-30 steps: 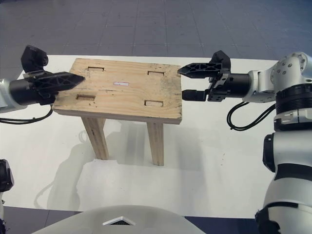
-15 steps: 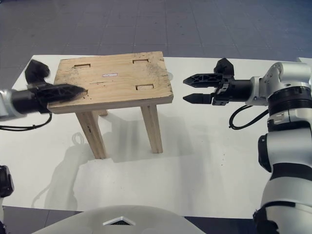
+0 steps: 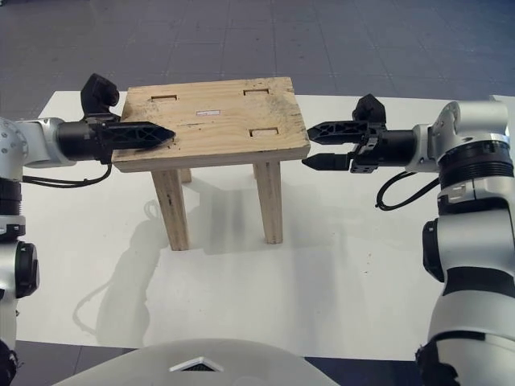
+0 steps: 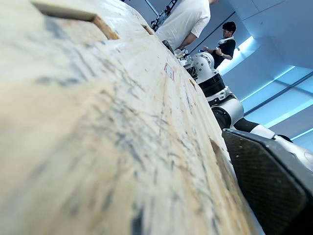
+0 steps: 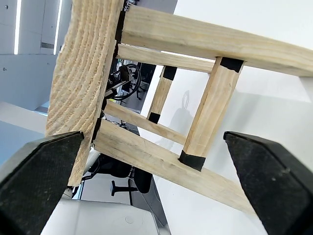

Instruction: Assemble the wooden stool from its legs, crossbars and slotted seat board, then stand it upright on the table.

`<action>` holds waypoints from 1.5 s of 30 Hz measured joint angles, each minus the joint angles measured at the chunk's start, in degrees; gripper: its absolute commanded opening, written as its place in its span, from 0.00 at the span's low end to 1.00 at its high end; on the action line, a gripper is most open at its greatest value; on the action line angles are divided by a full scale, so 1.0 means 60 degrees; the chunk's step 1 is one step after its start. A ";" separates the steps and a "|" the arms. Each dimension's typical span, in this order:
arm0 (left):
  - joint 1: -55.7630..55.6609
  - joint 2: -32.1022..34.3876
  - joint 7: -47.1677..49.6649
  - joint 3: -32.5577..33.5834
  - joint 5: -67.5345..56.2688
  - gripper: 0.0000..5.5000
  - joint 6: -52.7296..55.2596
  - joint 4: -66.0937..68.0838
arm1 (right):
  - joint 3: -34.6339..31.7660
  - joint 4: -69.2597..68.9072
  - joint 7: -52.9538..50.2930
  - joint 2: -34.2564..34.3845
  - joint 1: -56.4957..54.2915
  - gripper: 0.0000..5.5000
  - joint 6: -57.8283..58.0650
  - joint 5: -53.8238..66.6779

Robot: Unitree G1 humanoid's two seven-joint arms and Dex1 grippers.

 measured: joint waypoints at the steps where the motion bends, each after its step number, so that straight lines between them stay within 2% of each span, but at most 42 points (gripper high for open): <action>1: -0.0091 0.0007 -0.0164 -0.0089 0.0135 0.94 -0.0039 0.0087 | -0.0003 0.0000 0.0065 0.0006 0.0000 0.96 -0.0013 -0.0080; 14: -0.0673 0.0702 -0.1558 0.0253 0.0854 0.94 0.0121 0.1371 | -0.0046 0.0047 0.0127 0.0246 0.0030 0.96 -0.0384 -0.0319; 17: -0.0464 0.1187 -0.1939 0.0214 0.1112 0.94 0.0007 0.1245 | -0.0046 0.0099 0.0129 0.0245 0.0034 0.96 -0.0461 -0.0462; 24: -0.0173 0.1450 -0.2794 -0.0262 0.1826 0.94 -0.0390 0.1635 | -0.0057 0.0098 0.0133 0.0251 0.0073 0.96 -0.0459 -0.0492; 34: -0.0064 0.2167 -0.3413 -0.0192 0.2215 0.94 -0.0435 0.2237 | -0.0061 0.0058 0.0133 0.0250 0.0272 0.96 -0.0443 -0.0493; 37: -0.0050 0.2625 -0.4030 -0.0580 0.2638 0.94 -0.1154 0.2413 | -0.0076 0.0071 0.0134 0.0243 0.0275 0.96 -0.0467 -0.0499; 41: -0.0165 0.2857 -0.4053 -0.0495 0.2969 0.94 -0.2222 0.3546 | -0.0136 0.0087 0.0136 0.0204 0.0305 0.96 -0.0642 -0.0526; 44: -0.0163 0.3010 -0.3941 0.0026 0.3381 0.94 -0.3073 0.4462 | -0.0438 0.0228 0.0132 0.0182 0.0335 0.96 -0.1314 -0.0733; 45: -0.0156 0.3009 -0.3676 0.0522 0.3359 0.94 -0.3341 0.4590 | -0.0683 0.0322 0.0011 0.0167 0.0353 0.96 -0.1764 -0.0880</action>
